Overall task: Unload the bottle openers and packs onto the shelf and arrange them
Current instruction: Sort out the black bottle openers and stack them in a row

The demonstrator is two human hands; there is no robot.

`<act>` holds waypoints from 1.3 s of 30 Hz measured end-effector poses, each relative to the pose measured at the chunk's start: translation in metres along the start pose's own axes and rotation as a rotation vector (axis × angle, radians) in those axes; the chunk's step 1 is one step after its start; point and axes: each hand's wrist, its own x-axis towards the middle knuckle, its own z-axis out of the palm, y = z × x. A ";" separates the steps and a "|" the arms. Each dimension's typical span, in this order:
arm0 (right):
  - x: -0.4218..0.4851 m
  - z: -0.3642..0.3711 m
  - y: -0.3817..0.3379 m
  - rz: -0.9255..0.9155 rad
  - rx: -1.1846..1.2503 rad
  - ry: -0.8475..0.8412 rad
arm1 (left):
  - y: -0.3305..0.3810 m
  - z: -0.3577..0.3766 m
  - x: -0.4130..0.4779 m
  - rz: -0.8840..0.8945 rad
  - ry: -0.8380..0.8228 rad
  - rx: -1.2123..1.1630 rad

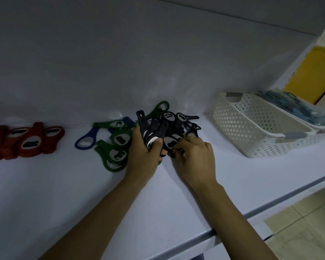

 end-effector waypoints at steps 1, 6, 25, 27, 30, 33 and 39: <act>-0.001 -0.001 0.000 -0.001 0.013 0.020 | 0.000 0.000 0.000 -0.003 0.000 0.000; -0.001 0.002 0.000 -0.012 -0.047 -0.162 | 0.001 -0.001 0.000 -0.017 0.009 -0.025; -0.009 0.002 -0.022 -0.321 0.196 0.096 | -0.001 -0.004 0.000 0.158 0.097 0.192; -0.008 0.002 -0.020 -0.346 0.197 0.067 | -0.001 -0.005 0.001 0.130 0.102 0.166; -0.008 0.003 -0.019 -0.355 0.243 0.006 | -0.001 -0.005 0.001 0.106 0.122 0.133; -0.007 0.002 -0.018 -0.223 0.293 0.078 | 0.001 -0.006 0.004 0.083 0.273 0.037; -0.005 0.016 -0.009 -0.154 -0.063 -0.203 | 0.005 -0.014 0.008 0.062 0.469 -0.122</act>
